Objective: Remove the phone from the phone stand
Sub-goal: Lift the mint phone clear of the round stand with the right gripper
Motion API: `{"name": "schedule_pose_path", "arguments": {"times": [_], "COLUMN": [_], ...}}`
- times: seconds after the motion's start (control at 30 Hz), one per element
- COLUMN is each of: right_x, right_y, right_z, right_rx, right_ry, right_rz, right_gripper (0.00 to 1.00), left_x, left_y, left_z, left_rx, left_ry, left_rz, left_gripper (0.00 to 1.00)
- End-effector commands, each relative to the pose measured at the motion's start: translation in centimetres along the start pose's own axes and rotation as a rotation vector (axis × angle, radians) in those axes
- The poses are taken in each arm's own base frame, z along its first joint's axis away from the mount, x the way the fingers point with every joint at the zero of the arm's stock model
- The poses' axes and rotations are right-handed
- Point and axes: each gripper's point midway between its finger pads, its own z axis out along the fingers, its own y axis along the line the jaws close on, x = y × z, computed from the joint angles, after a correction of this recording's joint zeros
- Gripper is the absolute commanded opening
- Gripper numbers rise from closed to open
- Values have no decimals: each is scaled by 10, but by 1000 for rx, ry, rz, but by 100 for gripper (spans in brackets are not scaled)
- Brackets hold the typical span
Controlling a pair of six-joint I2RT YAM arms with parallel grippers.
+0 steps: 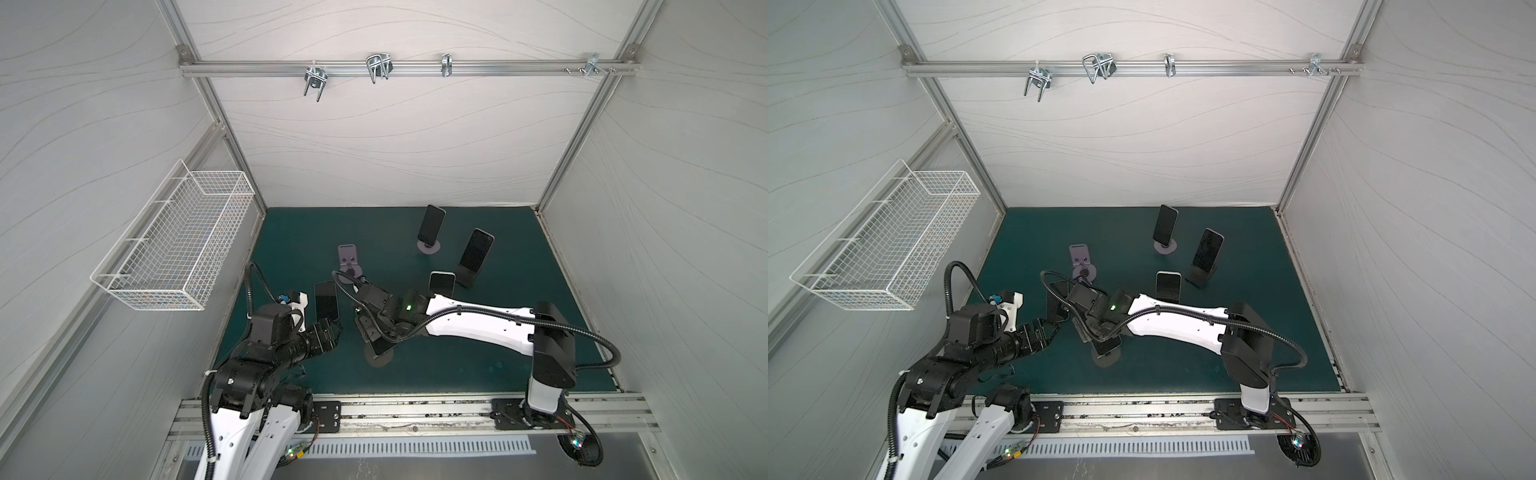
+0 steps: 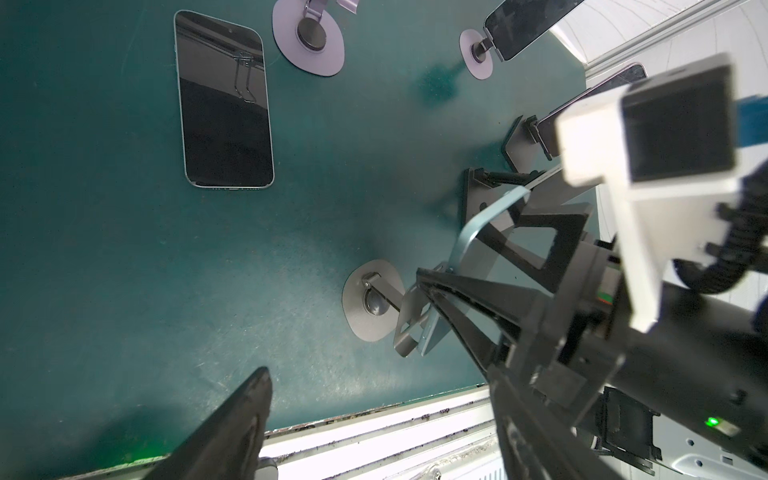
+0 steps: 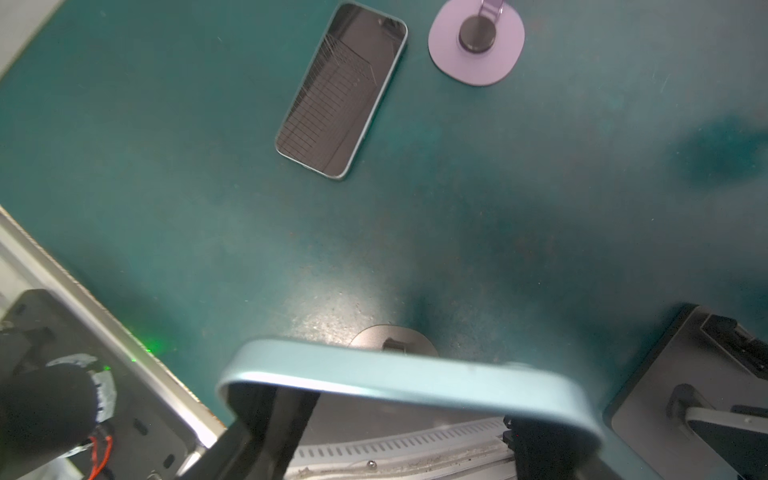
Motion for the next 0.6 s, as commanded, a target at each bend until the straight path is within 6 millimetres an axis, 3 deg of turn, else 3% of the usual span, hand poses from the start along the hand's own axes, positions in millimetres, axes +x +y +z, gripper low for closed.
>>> {"name": "schedule_pose_path", "arguments": {"times": [0.0,0.57], "right_x": [-24,-23], "right_y": [7,0], "right_z": [-32,-59], "right_rx": [-47,-75], "right_ry": [-91,-117], "right_rz": [5,27], "right_gripper": [68,67], "left_x": [-6,-7], "left_y": [0,4], "left_z": [2,6], "left_rx": [-7,-39], "left_ry": [-10,9], "left_rz": [-10,-20], "left_gripper": [83,83]}}
